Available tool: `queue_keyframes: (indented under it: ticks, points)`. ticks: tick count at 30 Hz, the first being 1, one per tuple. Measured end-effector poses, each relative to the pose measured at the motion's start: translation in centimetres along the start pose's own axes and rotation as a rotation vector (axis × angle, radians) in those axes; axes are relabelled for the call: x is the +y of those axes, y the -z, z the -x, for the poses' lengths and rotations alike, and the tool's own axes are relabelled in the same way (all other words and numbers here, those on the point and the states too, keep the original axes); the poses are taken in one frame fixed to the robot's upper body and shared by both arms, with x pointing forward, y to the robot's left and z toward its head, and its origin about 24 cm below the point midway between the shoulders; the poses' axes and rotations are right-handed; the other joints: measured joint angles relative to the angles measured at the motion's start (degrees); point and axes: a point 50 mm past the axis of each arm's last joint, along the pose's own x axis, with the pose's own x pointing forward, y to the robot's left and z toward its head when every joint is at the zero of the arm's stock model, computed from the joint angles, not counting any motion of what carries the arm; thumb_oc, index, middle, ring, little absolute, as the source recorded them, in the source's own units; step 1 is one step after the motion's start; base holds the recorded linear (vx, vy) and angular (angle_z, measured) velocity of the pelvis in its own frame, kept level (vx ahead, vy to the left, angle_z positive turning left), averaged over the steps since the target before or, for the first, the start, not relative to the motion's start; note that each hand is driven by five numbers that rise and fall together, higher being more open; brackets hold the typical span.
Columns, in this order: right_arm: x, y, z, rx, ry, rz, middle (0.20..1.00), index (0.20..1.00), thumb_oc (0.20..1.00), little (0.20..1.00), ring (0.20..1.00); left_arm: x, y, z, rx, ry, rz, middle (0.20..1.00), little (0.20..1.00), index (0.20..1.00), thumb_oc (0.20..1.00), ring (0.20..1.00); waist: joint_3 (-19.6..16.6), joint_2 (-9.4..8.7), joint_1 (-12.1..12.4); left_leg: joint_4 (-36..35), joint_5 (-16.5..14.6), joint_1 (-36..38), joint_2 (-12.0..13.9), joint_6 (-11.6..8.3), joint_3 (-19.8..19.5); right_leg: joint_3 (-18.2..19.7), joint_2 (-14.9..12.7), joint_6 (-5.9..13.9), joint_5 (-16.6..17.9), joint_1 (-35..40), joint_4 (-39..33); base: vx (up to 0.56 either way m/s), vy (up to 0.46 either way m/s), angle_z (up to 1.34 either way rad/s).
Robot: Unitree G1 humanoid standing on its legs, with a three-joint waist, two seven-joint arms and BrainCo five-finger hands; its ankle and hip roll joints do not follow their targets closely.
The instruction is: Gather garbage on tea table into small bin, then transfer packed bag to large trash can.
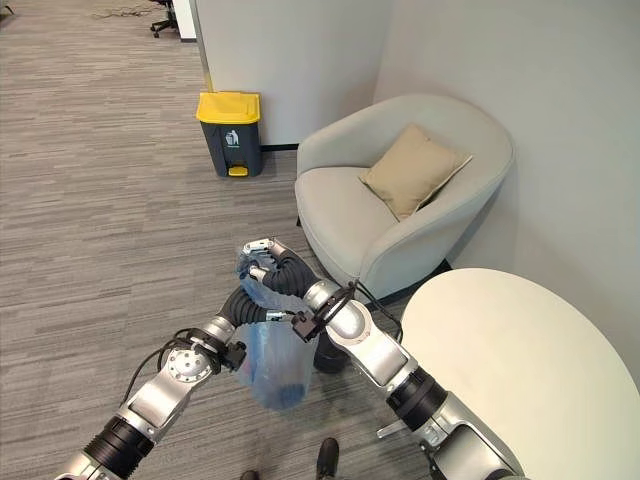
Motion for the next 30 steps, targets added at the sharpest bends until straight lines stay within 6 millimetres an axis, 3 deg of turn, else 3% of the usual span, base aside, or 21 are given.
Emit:
queue_keyframes:
  ticks: [7,12,15,21,27,30]
  points:
    - [0.4,-0.4,-0.1,-0.018,0.007,-0.009,0.2,0.2,0.2,0.2,0.2,-0.2,1.6,0.5,0.065,-0.054,-0.07,1.0,1.0,1.0,1.0,1.0,-0.4,-0.58,0.3,0.0,0.0,0.1,-0.1,0.01,0.0,0.0,0.0,0.0,0.0,0.1,0.0,0.0,0.0,0.0]
    - [0.2,-0.5,-0.1,-0.024,0.026,-0.006,0.2,0.2,0.2,0.2,0.2,-1.1,5.3,2.6,0.238,-0.058,-0.077,1.0,1.0,1.0,1.0,1.0,-0.4,-0.51,0.5,0.0,0.0,0.2,-0.1,-0.02,0.0,0.0,0.0,-0.01,0.0,0.2,0.0,0.0,0.0,0.0]
    - [0.3,-0.9,-0.1,-0.038,0.029,-0.007,0.2,0.2,0.2,0.2,0.2,-1.3,6.1,3.4,0.285,-0.06,-0.073,1.0,1.0,1.0,1.0,1.0,-0.4,-0.5,0.6,0.0,0.0,0.2,0.0,-0.01,0.0,0.0,0.0,0.0,0.0,0.2,0.0,0.0,0.0,0.0]
    - [1.0,-1.5,-0.4,-0.068,0.018,-0.07,0.2,0.2,0.2,0.2,0.2,-1.5,5.8,3.0,0.273,-0.056,-0.07,1.0,1.0,1.0,1.0,1.0,-0.4,-0.5,0.6,0.0,0.0,0.7,0.0,-0.11,0.0,0.0,-0.1,0.0,0.0,0.6,0.0,0.0,0.0,0.0]
    - [2.6,-2.6,-1.4,-0.114,-0.038,-0.134,0.2,0.2,0.2,0.2,0.2,-0.6,2.6,-0.4,0.138,-0.083,-0.116,1.0,1.0,1.0,1.0,1.0,-0.5,-0.53,0.6,0.1,0.0,0.6,0.0,-0.06,0.0,0.0,0.0,0.01,0.0,0.6,0.0,0.0,0.0,0.0]
    - [3.0,-2.6,-1.5,-0.114,-0.05,-0.161,0.2,0.2,0.2,0.2,0.2,-1.7,1.7,-1.1,0.098,-0.063,-0.109,1.0,1.0,1.0,1.0,1.0,-0.6,-0.76,0.3,0.1,0.0,0.6,-0.3,-0.07,0.0,0.0,-0.1,0.01,0.0,0.6,0.0,-0.01,0.038,-0.01]
